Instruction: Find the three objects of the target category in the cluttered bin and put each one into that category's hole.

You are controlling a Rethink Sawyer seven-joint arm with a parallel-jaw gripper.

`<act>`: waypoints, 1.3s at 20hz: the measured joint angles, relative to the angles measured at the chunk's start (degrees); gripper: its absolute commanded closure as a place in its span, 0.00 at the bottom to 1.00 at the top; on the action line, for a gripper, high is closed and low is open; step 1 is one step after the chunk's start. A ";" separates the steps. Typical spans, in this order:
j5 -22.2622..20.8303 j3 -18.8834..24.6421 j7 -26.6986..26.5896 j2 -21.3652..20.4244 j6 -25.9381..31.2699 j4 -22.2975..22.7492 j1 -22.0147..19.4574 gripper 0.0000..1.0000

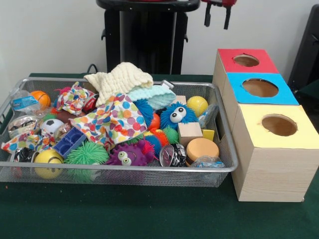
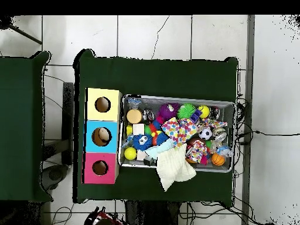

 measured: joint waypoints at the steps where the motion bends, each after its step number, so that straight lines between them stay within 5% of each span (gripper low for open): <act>1: -0.79 -0.01 0.00 1.10 -1.45 0.20 -0.15 0.00; 8: -6.20 -1.58 0.00 14.25 -18.66 0.72 1.91 0.00; 16: -7.34 -4.48 0.00 27.12 -30.24 0.57 4.45 0.00; 21: -8.10 -5.57 0.00 30.42 -30.91 0.55 4.46 0.00; 26: -8.36 -6.39 0.00 28.84 -30.51 0.65 4.51 0.00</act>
